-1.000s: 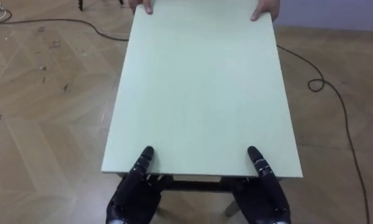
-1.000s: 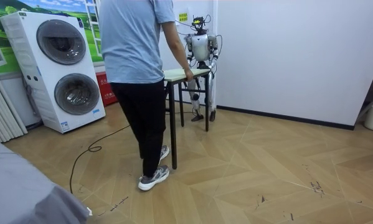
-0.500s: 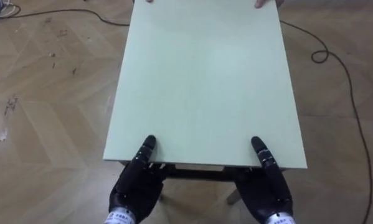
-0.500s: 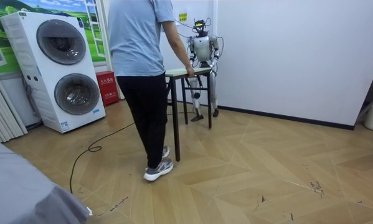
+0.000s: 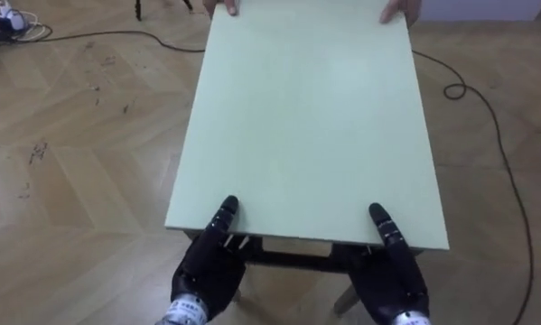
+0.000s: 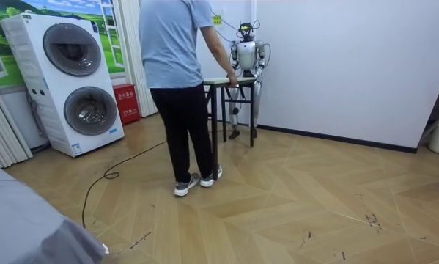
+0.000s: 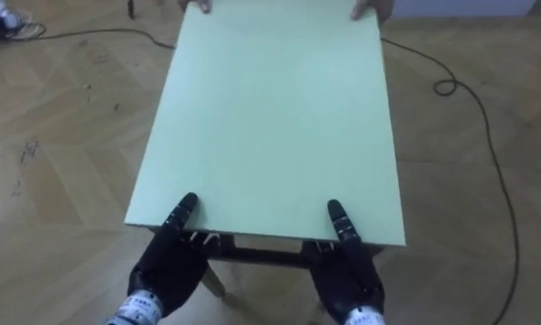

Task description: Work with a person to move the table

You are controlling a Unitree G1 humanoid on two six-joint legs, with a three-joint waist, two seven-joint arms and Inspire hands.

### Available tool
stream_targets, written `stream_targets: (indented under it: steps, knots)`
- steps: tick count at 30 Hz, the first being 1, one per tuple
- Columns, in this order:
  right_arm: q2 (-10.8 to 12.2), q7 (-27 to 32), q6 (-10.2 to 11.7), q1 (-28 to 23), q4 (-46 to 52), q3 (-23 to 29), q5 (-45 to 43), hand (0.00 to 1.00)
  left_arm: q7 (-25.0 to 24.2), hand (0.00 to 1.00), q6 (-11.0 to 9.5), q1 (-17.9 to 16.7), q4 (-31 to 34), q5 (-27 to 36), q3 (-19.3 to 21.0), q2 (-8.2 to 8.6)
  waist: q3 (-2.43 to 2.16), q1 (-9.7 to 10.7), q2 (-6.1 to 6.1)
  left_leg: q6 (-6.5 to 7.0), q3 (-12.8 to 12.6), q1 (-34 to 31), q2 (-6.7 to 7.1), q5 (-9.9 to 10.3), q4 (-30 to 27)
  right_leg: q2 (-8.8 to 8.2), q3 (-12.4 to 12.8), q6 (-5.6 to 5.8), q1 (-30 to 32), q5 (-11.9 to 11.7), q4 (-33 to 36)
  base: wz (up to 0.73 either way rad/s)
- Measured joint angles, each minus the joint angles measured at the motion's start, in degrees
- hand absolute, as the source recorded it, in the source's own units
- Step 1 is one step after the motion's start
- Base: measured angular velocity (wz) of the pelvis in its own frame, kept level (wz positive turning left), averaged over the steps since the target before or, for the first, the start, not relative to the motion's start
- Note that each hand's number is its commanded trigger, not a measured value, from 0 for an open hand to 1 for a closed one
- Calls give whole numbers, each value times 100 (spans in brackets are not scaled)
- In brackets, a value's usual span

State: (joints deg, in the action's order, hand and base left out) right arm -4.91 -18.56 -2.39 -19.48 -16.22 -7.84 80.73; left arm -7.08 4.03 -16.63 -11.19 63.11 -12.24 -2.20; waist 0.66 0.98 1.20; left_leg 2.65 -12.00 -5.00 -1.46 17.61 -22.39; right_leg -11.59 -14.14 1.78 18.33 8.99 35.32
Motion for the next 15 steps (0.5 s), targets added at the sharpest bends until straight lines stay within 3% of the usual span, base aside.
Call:
stream_targets:
  steps: [1,2,4,5,9,15]
  knots:
    - [-6,1,8,-41,-1,-49,0,100,-38,100,0,-88,0,0,21,-5,18,-40,-27,-45,-33,79,5,-9,58,137,150,31,-147,61,-223,-25]
    - [-28,-5,20,-94,0,-95,23,100,-78,100,-1,-187,22,1,24,-12,14,-107,-21,-97,-42,135,8,-45,193,272,146,29,-300,61,-636,-34]
    - [-94,-7,109,-96,-3,-218,27,100,-143,100,-1,-259,66,1,23,-65,26,-174,8,-138,-72,142,-29,-140,374,474,138,-132,-432,-147,-1164,-28]
    - [-91,-8,150,-125,-4,-255,27,100,-199,100,-4,-300,71,2,29,-78,27,-237,4,-158,-102,166,-73,-214,502,573,151,-157,-507,-288,-1430,-16]
    - [-140,-98,244,-219,-2,-363,18,100,-297,100,-21,-496,140,-16,29,-101,32,-294,-10,-181,-124,172,-141,-303,613,717,154,-182,-640,-492,-1849,-7]
    - [-166,-98,375,-243,-4,-655,53,100,-476,100,-169,-692,159,50,73,-202,103,-305,-118,-218,-106,157,-186,-327,612,777,146,-216,-684,-563,-1985,-1]
